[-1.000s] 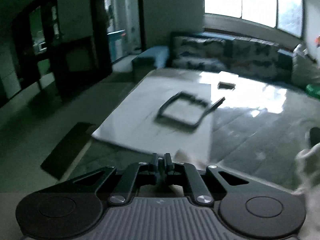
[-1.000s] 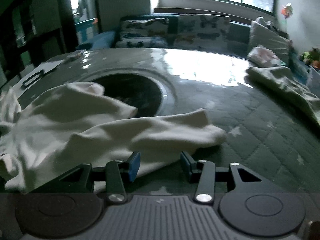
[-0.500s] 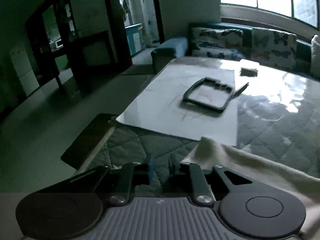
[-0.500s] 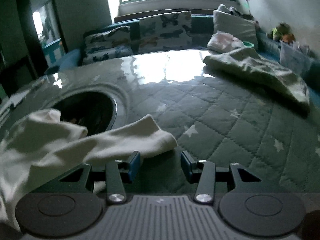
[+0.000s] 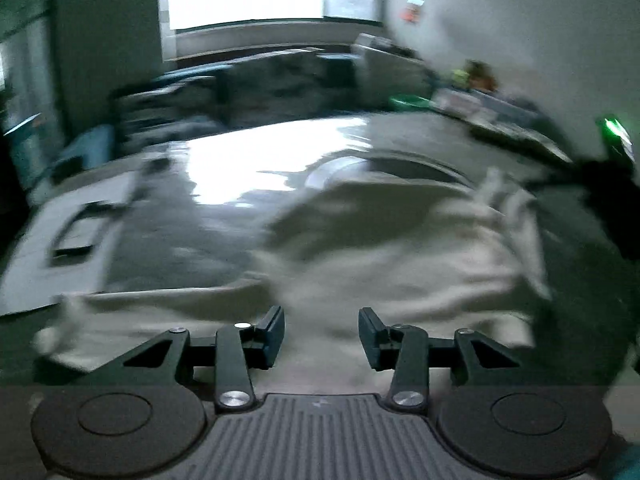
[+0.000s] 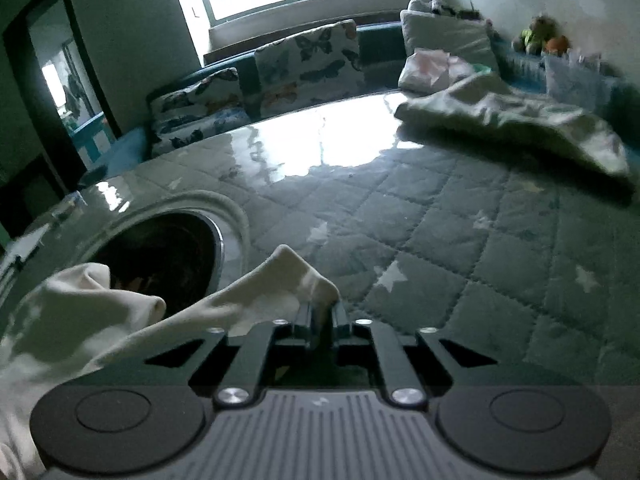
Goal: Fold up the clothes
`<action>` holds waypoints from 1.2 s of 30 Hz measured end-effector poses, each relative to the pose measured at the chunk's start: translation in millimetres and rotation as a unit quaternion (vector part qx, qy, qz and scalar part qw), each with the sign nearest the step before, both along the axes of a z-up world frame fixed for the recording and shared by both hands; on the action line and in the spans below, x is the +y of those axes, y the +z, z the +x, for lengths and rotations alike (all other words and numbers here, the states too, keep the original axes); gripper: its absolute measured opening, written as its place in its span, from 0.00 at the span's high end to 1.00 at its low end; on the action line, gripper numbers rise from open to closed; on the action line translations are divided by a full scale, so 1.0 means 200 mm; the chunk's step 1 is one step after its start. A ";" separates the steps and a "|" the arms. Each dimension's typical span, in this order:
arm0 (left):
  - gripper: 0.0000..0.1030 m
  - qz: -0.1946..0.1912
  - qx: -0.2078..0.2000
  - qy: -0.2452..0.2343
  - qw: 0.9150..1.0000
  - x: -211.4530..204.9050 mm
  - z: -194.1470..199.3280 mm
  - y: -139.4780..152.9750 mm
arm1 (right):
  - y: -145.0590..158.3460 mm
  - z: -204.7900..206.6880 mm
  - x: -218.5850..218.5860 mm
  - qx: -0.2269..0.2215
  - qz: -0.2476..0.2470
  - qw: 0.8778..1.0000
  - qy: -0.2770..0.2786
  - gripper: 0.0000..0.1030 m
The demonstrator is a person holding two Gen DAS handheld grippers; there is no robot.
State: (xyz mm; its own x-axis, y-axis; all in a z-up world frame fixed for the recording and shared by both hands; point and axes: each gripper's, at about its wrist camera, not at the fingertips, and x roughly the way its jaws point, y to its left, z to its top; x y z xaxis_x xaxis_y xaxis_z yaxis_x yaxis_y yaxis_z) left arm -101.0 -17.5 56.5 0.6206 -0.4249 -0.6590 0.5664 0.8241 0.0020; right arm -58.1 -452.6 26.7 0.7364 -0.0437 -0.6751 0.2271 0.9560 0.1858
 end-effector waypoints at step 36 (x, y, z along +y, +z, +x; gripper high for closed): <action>0.83 0.075 -0.025 -0.143 0.987 -0.13 -0.31 -0.11 | 0.04 -0.50 1.21 -0.008 -0.143 0.853 0.502 0.81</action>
